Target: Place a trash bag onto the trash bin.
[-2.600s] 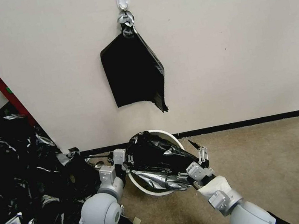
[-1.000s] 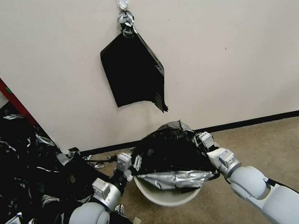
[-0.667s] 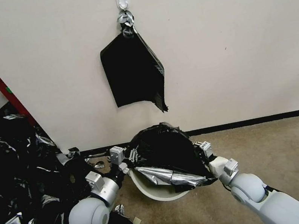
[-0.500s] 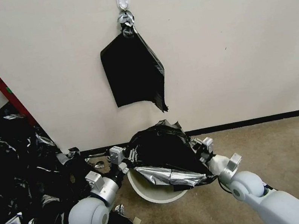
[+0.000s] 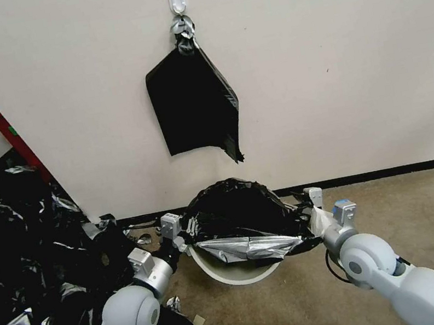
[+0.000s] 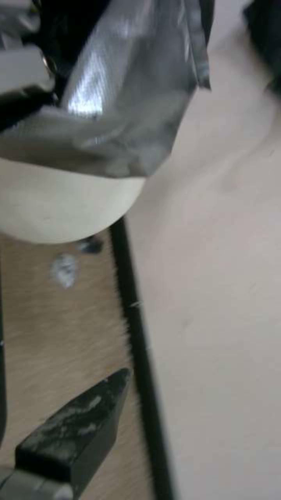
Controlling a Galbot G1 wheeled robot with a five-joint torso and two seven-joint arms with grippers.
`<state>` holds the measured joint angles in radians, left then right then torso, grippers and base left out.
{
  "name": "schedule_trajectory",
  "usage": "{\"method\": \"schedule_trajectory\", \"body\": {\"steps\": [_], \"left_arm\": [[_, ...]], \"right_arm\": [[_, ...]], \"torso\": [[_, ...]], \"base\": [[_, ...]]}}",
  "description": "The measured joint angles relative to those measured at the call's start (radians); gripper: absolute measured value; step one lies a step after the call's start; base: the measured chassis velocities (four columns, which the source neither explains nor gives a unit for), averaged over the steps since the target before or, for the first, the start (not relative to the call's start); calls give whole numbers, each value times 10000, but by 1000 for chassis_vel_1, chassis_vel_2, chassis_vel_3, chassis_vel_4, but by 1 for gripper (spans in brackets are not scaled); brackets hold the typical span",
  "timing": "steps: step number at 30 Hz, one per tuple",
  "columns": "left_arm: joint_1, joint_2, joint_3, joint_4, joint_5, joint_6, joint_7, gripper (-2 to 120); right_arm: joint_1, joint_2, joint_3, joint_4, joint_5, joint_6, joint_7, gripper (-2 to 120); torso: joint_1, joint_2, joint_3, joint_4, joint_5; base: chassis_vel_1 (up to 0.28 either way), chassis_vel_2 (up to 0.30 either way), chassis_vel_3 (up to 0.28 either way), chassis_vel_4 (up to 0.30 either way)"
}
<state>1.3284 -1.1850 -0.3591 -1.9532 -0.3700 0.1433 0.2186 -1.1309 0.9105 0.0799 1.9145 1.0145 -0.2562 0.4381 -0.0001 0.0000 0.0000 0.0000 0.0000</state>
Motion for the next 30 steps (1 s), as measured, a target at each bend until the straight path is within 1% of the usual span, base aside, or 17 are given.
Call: {"method": "schedule_trajectory", "body": {"steps": [1, 2, 3, 4, 6, 7, 8, 9, 10, 11, 13, 14, 15, 17, 21, 23, 30], "left_arm": [[0, 0, 0, 0, 0, 0, 0, 5], [-14, 3, 11, 17, 6, 2, -1, 5], [-31, 13, 40, 43, 29, 5, -1, 5], [-32, 16, 64, 56, 49, 5, -1, 5], [-27, 16, 87, 62, 66, 5, 4, 5], [9, -20, 136, 70, 124, 5, 22, 5], [19, -36, 149, 73, 142, 6, 25, 5], [51, -84, 181, 83, 191, 6, 32, 5], [51, -84, 181, 83, 191, 6, 32, 5], [93, -144, 215, 99, 275, 5, 33, 5], [145, -211, 231, 122, 403, 2, 32, 5], [145, -211, 231, 122, 403, 2, 32, 5], [170, -241, 231, 150, 459, 2, 25, 5], [188, -290, 221, 251, 521, 2, -47, 5], [175, -333, 211, 372, 543, 6, -159, 5], [125, -419, 210, 489, 538, 41, -270, 5], [72, -453, 217, 495, 472, 113, -299, 5]], "right_arm": [[0, 0, 0, 0, 0, 0, 0, 97], [6, 12, 15, 97, 187, -187, 253, 99], [29, 56, 56, 298, 651, -564, 737, 100], [61, 99, 70, 356, 838, -642, 962, 100], [93, 152, 68, 349, 866, -513, 1070, 100], [195, 315, 19, 182, 720, 248, 1117, 100], [225, 360, 6, 122, 674, 465, 1117, 100], [318, 481, -15, -47, 600, 1002, 1111, 100], [318, 481, -15, -47, 600, 1002, 1111, 100], [414, 619, -13, -213, 594, 1545, 1077, 100], [496, 776, 17, -439, 591, 2153, 1009, 100], [496, 776, 17, -439, 591, 2153, 1009, 100], [524, 848, 58, -549, 585, 2453, 975, 100], [529, 941, 202, -696, 582, 2761, 889, 100], [498, 980, 375, -785, 631, 2852, 859, 100], [465, 1010, 648, -887, 756, 2907, 802, 100], [467, 1029, 988, -1070, 583, 3088, 615, 100]], "torso": [[0, 0, 0, 0, 0], [1, 0, 0, 0, 0], [1, 0, 0, 0, 0], [0, 0, 0, 0, 0], [0, 0, 0, 0, 0], [1, 1, 0, 0, 1], [0, 0, 0, 0, 1], [1, 0, 0, 0, 1], [1, 0, 0, 0, 1], [1, 0, 0, 1, 0], [0, 0, 0, 1, 1], [0, 0, 0, 1, 1], [1, 0, 0, 1, 1], [0, 0, 0, 0, 1], [1, 0, 0, 1, 1], [1, 0, 0, 0, 1], [0, 0, 0, 0, 1]], "base": [[0, 0, 0, 0], [0, 0, 0, 0], [0, 0, 0, 0], [0, 0, 0, 0], [0, 0, 0, 0], [0, 0, 0, 0], [0, 0, 0, 0], [0, 0, 0, 0], [0, 0, 0, 0], [0, 0, 0, 0], [0, 0, 0, 0], [0, 0, 0, 0], [0, 0, 0, 0], [0, 0, 0, 0], [0, 0, 0, 0], [0, 0, 0, 0], [0, 0, 0, 0]]}}
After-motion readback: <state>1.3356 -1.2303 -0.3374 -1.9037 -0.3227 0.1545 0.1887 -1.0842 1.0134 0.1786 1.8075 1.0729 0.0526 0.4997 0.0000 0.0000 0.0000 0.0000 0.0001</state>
